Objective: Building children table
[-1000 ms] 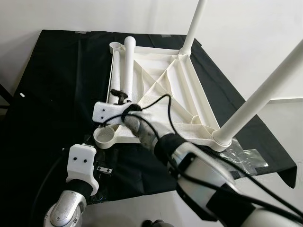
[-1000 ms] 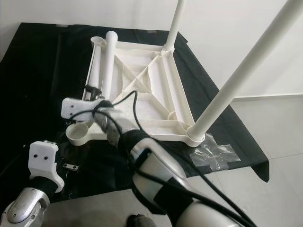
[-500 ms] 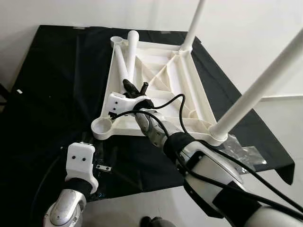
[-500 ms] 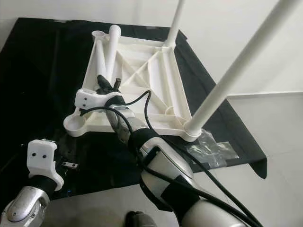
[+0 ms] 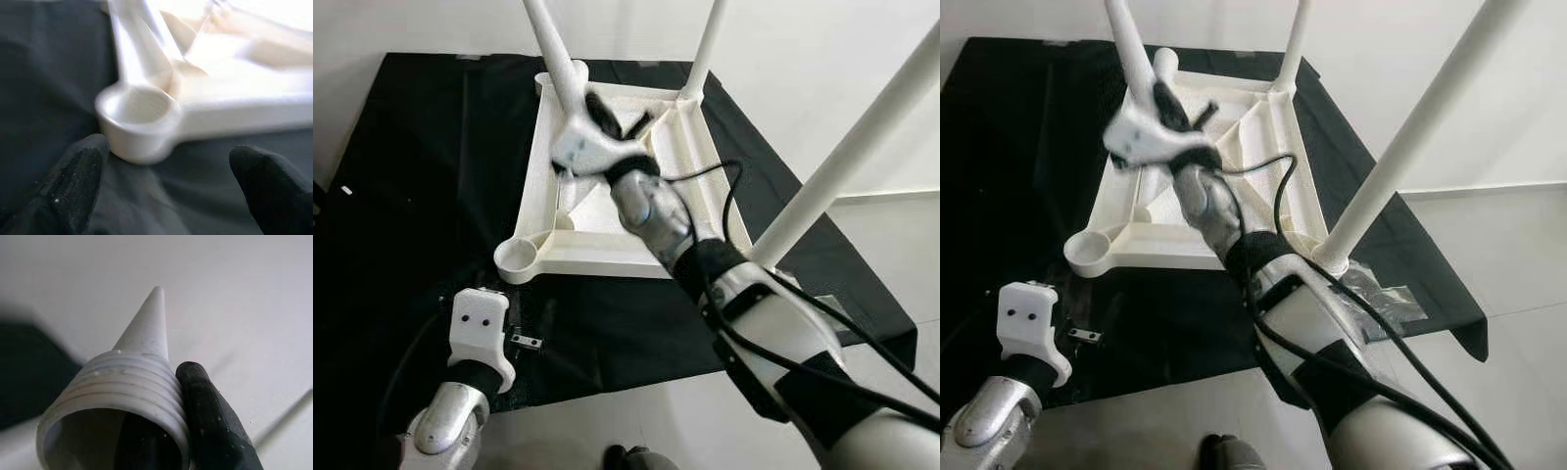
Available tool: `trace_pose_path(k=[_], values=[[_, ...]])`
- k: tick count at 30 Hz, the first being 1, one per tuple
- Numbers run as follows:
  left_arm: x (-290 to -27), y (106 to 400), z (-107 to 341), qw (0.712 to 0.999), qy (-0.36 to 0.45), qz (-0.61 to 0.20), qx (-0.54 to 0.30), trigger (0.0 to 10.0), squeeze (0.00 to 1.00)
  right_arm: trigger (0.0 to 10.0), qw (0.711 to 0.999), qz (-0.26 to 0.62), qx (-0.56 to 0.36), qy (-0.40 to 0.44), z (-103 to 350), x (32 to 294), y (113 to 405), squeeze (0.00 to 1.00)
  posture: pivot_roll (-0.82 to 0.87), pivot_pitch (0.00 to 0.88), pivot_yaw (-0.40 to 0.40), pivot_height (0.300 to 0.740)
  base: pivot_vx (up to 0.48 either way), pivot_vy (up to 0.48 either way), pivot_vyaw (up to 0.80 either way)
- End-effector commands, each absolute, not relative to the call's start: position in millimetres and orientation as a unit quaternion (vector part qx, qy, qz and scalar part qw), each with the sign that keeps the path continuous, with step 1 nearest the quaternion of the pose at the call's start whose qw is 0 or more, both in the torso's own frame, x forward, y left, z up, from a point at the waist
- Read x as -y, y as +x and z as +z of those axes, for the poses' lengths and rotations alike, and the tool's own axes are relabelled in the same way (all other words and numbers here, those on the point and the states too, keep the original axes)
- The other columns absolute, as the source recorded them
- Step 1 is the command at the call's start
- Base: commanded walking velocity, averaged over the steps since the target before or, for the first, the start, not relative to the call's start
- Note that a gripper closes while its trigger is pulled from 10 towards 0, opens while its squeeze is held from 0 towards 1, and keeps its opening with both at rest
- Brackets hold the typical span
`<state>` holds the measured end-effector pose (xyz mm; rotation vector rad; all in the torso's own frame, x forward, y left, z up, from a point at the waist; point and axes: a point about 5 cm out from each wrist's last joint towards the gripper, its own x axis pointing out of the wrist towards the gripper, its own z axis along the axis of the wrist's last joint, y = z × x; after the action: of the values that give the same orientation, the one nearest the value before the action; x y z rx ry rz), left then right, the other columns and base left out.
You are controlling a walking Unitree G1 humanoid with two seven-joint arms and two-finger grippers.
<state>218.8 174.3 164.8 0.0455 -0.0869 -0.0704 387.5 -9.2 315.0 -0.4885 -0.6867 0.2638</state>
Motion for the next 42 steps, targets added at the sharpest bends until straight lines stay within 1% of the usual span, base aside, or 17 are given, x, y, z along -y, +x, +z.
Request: trace_pose_path(k=[1,4,7,9,10,11,12,13,14,16,19,23,37,38,40,41,42], values=[[-181,218,165,0.999,0.012,-0.028,0.041,10.0,0.00,0.0,0.911,0.134,0.353,-0.165,333,17,385,0.00,-0.04,0.070,-0.131,0.740,0.000,0.000,0.00],[-198,224,188,0.995,-0.047,-0.004,0.089,10.0,0.00,0.0,0.921,0.185,0.341,-0.031,348,34,384,0.00,-0.03,0.062,-0.119,0.740,0.000,0.000,0.00],[-215,228,220,0.977,-0.138,0.004,0.160,10.0,0.00,0.0,0.902,0.277,0.313,0.109,360,54,383,0.00,-0.04,0.050,-0.107,0.740,0.000,0.000,0.00],[-215,228,220,0.977,-0.138,0.004,0.160,10.0,0.00,0.0,0.902,0.277,0.313,0.109,360,54,383,0.00,-0.04,0.050,-0.107,0.740,0.000,0.000,0.00],[-223,230,235,0.962,-0.192,-0.003,0.196,10.0,0.00,5.8,0.876,0.325,0.318,0.163,362,67,379,0.00,-0.04,0.043,-0.100,0.740,0.000,0.000,0.00],[-229,232,254,0.937,-0.253,-0.032,0.238,10.0,0.00,10.0,0.844,0.378,0.308,0.225,358,83,376,0.00,-0.04,0.035,-0.094,0.740,0.000,0.000,0.00],[-232,233,264,0.920,-0.289,-0.053,0.261,10.0,0.00,10.0,0.820,0.408,0.307,0.260,355,93,373,0.00,-0.04,0.035,-0.094,0.740,0.000,0.000,0.00],[-230,231,279,0.891,-0.331,-0.106,0.293,10.0,1.00,10.0,0.791,0.448,0.301,0.289,347,102,368,0.00,-0.05,0.024,-0.088,0.740,0.000,0.000,0.00],[-230,231,279,0.891,-0.331,-0.106,0.293,10.0,1.00,10.0,0.791,0.448,0.301,0.289,347,102,368,0.00,-0.05,0.024,-0.088,0.740,0.000,0.000,0.00],[-224,229,300,0.846,-0.381,-0.178,0.327,10.0,1.00,10.0,0.736,0.526,0.283,0.319,329,113,354,0.00,-0.05,0.021,-0.088,0.740,0.000,0.000,0.00],[-224,229,309,0.824,-0.406,-0.202,0.341,10.0,1.00,10.0,0.717,0.559,0.274,0.315,319,116,346,0.00,-0.05,0.015,-0.087,0.740,0.000,0.000,0.00],[-221,233,321,0.758,-0.480,-0.277,0.345,10.0,1.00,10.0,0.673,0.647,0.211,0.289,273,113,324,0.00,-0.07,0.005,-0.075,0.740,0.000,0.000,0.00],[-199,219,328,0.712,-0.486,-0.402,0.309,10.0,1.00,10.0,0.630,0.729,0.132,0.231,248,93,294,0.00,-0.07,0.002,-0.076,0.740,0.000,0.000,0.00],[-200,219,328,0.713,-0.482,-0.403,0.311,10.0,0.00,10.0,0.629,0.735,0.124,0.221,245,91,292,0.00,-0.06,0.005,-0.081,0.740,0.000,0.000,0.00],[-200,218,329,0.715,-0.478,-0.403,0.314,9.6,0.00,10.0,0.629,0.737,0.120,0.215,243,90,291,0.00,-0.06,0.005,-0.081,0.740,0.000,0.000,0.00],[-201,217,330,0.714,-0.478,-0.403,0.315,7.8,0.00,10.0,0.631,0.738,0.116,0.209,241,89,291,0.00,-0.06,0.005,-0.081,0.740,0.000,0.000,0.00],[-202,216,331,0.713,-0.476,-0.406,0.317,0.0,0.00,10.0,0.636,0.735,0.113,0.206,239,88,291,0.00,-0.06,0.005,-0.082,0.740,0.000,0.000,0.00]])
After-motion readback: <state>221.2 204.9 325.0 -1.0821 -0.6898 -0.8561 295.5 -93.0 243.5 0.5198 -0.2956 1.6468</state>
